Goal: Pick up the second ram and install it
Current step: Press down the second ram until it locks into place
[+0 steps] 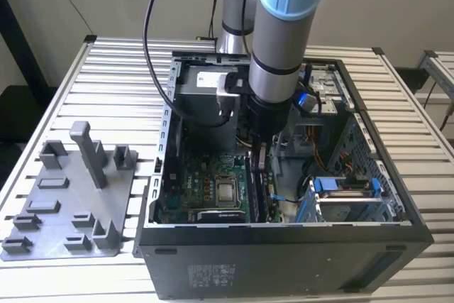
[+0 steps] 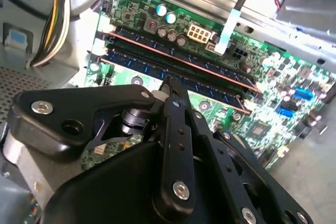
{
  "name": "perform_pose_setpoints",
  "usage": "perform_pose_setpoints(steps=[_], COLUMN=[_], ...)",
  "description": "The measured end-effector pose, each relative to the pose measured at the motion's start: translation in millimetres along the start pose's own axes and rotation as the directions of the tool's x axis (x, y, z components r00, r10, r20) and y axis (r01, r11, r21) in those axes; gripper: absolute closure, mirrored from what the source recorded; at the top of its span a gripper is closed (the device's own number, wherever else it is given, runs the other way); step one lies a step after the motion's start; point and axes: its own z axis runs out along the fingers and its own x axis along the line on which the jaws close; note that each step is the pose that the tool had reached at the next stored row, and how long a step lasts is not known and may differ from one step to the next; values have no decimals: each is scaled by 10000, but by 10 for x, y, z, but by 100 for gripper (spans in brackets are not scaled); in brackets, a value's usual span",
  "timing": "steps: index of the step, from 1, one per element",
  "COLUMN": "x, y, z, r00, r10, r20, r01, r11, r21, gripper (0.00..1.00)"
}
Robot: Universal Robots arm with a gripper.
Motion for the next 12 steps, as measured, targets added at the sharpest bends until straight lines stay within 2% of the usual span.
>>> perform_pose_setpoints(steps=[6,12], x=[2,5], y=[8,10], z=[3,101], r00=[10000,10000], r10=[-99,-98], r20=[7,8], r01=[99,98], r11=[10000,10000], r21=[6,6], gripper=[89,89])
